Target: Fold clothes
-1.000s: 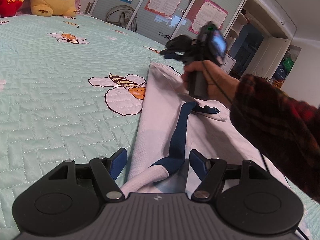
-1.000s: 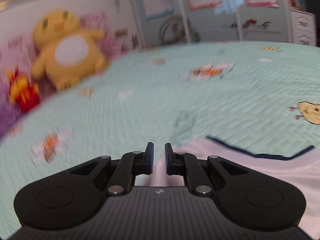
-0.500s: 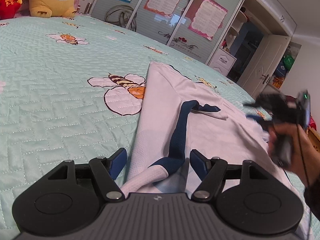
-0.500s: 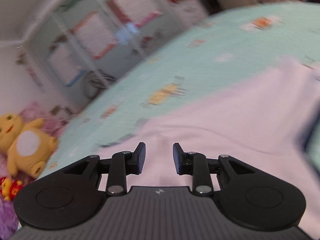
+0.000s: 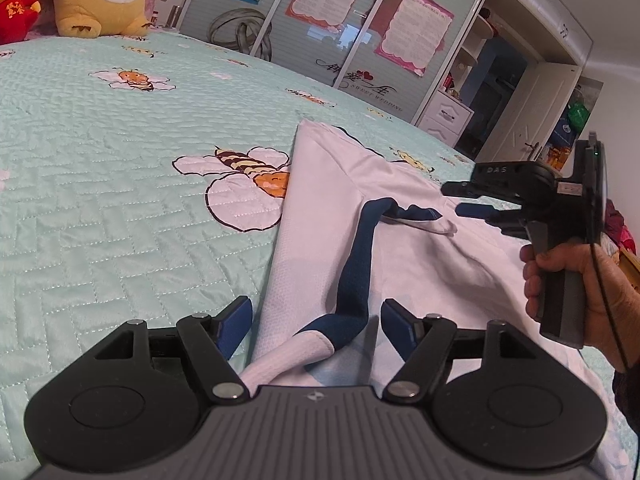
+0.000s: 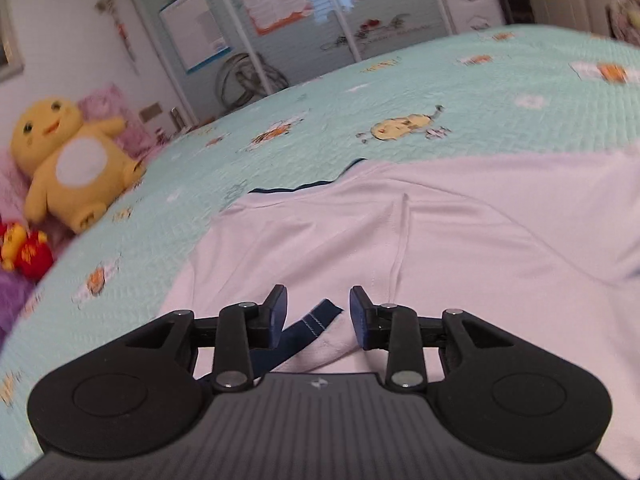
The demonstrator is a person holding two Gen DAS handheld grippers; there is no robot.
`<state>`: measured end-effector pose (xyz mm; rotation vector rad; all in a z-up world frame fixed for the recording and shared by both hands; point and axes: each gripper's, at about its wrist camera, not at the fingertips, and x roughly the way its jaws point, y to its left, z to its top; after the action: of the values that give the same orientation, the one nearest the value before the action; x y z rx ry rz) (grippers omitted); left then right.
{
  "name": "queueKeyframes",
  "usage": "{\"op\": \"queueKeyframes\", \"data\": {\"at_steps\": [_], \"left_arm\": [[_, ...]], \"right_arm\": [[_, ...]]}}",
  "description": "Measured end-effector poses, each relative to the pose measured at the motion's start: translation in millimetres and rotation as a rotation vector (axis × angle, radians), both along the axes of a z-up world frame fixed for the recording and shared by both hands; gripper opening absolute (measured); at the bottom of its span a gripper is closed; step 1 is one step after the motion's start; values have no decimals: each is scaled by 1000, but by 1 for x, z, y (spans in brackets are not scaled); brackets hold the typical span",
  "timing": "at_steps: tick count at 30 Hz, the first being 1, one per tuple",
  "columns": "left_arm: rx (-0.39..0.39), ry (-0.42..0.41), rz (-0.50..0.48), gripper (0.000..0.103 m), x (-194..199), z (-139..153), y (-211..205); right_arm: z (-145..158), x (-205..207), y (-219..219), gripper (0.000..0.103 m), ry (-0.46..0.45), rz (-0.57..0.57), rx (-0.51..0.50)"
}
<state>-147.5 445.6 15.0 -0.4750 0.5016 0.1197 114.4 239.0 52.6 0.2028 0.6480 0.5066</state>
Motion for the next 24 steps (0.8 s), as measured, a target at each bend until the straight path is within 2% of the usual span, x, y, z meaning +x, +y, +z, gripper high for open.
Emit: {"op": "queueKeyframes", "data": {"at_steps": [2, 4, 7, 12, 15, 16, 17, 19, 21, 24], "left_arm": [[-15, -23, 20, 73, -4, 4, 3], [-30, -46, 40, 71, -8, 8, 7], [-29, -73, 48, 71, -12, 13, 8], [-57, -20, 41, 72, -8, 8, 10], [-71, -11, 46, 72, -7, 7, 13], [-72, -11, 47, 72, -7, 7, 13], [-73, -10, 48, 72, -7, 8, 13], [-77, -10, 45, 72, -8, 8, 13], [-86, -11, 44, 72, -9, 8, 14], [-94, -19, 48, 72, -13, 9, 17]], "right_arm": [[2, 5, 12, 42, -22, 61, -78], [1, 15, 19, 43, -14, 66, -144], [0, 34, 23, 43, 62, 65, -157], [-2, 53, 30, 42, 182, 137, -213], [-1, 50, 32, 42, 194, 159, -236], [-1, 48, 33, 37, 192, 164, -252], [-1, 46, 35, 22, 190, 170, -267], [0, 41, 36, 2, 181, 174, -288], [3, 35, 33, 0, 163, 169, -296], [14, 19, 16, 0, 102, 142, -256]]}}
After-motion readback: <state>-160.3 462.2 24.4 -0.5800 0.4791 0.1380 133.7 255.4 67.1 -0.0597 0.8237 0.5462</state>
